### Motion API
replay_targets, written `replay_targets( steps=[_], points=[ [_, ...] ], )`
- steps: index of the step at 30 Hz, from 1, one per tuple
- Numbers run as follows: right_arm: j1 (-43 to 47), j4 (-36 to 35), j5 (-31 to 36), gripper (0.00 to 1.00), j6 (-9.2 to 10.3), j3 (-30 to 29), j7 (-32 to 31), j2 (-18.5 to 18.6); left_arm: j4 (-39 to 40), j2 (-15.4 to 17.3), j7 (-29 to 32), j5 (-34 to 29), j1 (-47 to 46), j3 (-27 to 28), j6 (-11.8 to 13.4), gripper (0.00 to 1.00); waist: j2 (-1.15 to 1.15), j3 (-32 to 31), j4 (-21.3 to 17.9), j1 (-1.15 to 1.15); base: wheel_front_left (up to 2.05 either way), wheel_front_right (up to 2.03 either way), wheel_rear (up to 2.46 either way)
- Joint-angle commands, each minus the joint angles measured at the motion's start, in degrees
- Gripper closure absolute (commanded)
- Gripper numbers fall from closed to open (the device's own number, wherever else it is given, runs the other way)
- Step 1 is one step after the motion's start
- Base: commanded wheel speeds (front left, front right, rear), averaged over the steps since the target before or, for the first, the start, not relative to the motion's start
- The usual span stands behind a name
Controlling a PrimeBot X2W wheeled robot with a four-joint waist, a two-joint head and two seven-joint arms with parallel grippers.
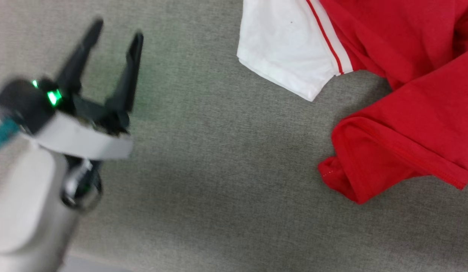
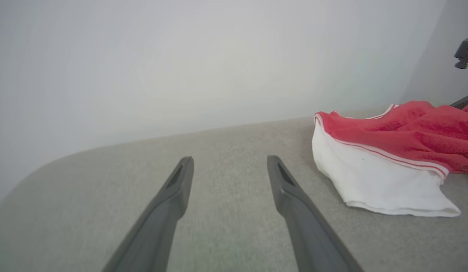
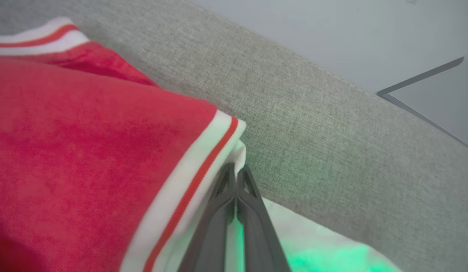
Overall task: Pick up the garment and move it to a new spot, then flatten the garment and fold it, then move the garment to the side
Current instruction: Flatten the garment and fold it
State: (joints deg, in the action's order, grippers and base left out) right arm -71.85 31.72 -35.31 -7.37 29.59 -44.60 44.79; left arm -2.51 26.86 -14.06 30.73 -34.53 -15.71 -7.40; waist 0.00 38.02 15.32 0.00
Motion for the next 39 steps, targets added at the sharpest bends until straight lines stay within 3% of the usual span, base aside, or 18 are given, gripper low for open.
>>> replay_targets(
  steps=[1, 5, 7, 10, 15, 18, 23, 33, 34, 35, 36, 39],
  points=[
    [2.28, 1.95, -0.31, 1.0, -0.2, 2.0, -0.43, -0.76, 0.82, 1.62, 0.71, 0.53, -3.08, -1.03, -0.1, 0.0, 0.0, 0.52, -0.53, 0.0, 0.0, 0.0, 0.0],
    [0.31, 2.27, -0.33, 1.0, -0.12, 3.58, 0.4, -0.84, 0.72, 7.14, 6.88, 4.95, -12.74, -7.04, -0.1, 0.0, 0.0, 0.94, -1.14, 0.0, 0.0, 0.0, 0.0],
    [-0.37, 2.55, -0.67, 1.0, -0.12, 4.34, 0.54, -1.38, -0.6, 10.79, 12.9, 6.1, -18.64, -13.36, -0.12, 0.0, 0.0, 1.11, -1.47, 0.0, 0.0, 0.0, 0.0],
    [-1.65, 2.43, -1.17, 1.0, -0.13, 5.7, 1.07, -2.39, -3.51, 13.2, 22.49, 12.06, -27.04, -23.58, -0.08, 0.0, 0.0, 1.65, -2.01, 0.0, 0.0, 0.0, 0.0],
    [-3.31, 2.48, -1.96, 1.0, -0.15, 8.55, 1.62, -3.02, -8.56, 12.95, 36.45, 28.51, -39.57, -33.19, 0.01, 0.0, 0.0, 2.71, -2.62, 0.0, 0.0, 0.0, 0.0],
    [-4.48, 2.66, -2.56, 1.0, -0.16, 9.77, 2.04, -3.61, -11.14, 10.96, 39.85, 34.53, -44.36, -37.48, -0.02, 0.0, 0.0, 3.7, -3.21, 0.0, 0.0, 0.0, 0.0],
    [-6.27, 3.34, -3.45, 1.0, -0.16, 11.92, 2.32, -4.04, -14.13, 8.84, 43.55, 45.38, -49.93, -39.61, -0.01, 0.0, 0.0, 4.97, -4.46, 0.0, 0.0, 0.0, 0.0],
    [-8.66, 4.93, -5.24, 1.0, -0.15, 15.29, 4.22, -4.99, -19.0, 6.91, 44.96, 48.83, -53.5, -45.91, -0.01, 0.0, 0.0, 6.0, -5.9, 0.0, 0.0, 0.0, 0.0],
    [-8.74, 4.93, -5.54, 1.0, -0.15, 15.55, 4.71, -5.31, -19.41, 6.74, 44.72, 49.38, -53.19, -46.63, -0.01, 0.39, 0.0, 5.99, -6.06, 0.0, 0.0, 0.0, 0.0],
    [-9.0, 5.0, -5.94, 1.0, -0.16, 15.84, 5.17, -5.6, -19.72, 6.78, 44.23, 49.68, -53.23, -47.07, -0.01, 0.58, 0.0, 5.93, -6.23, 0.0, 0.0, 0.0, 0.0],
    [-9.18, 5.12, -6.21, 1.0, -0.16, 16.11, 5.74, -5.93, -20.06, 6.82, 43.62, 50.02, -53.28, -47.38, -0.01, 0.97, 0.0, 5.77, -6.36, 0.0, 0.0, 0.0, 0.0],
    [-9.42, 4.97, -7.06, 1.0, -0.29, 16.79, 8.43, -6.36, -21.26, 7.36, 40.42, 49.63, -53.33, -48.15, -0.01, 1.0, 0.0, 4.6, -6.72, 0.0, 0.0, 0.0, 0.0]
  ],
)
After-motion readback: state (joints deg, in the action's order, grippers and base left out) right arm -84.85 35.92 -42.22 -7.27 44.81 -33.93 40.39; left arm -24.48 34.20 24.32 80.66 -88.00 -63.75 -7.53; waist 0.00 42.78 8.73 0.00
